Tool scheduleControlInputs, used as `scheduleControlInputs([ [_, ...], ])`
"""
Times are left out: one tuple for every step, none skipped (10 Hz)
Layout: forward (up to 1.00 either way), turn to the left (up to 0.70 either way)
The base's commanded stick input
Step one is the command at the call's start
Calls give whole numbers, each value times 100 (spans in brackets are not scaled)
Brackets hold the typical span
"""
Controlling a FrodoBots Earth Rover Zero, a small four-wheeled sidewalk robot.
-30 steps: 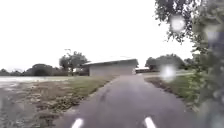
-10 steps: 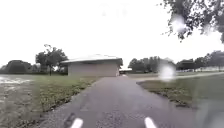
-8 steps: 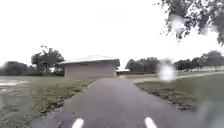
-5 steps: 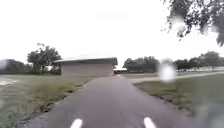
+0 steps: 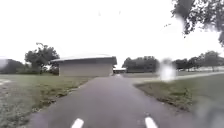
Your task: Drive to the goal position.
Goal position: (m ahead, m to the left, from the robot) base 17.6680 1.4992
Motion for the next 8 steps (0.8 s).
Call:
scheduleControlInputs([
  [85, 0],
  [85, 0],
  [85, 0],
  [85, 0],
  [85, 0],
  [85, 0],
  [85, 0],
  [85, 0],
])
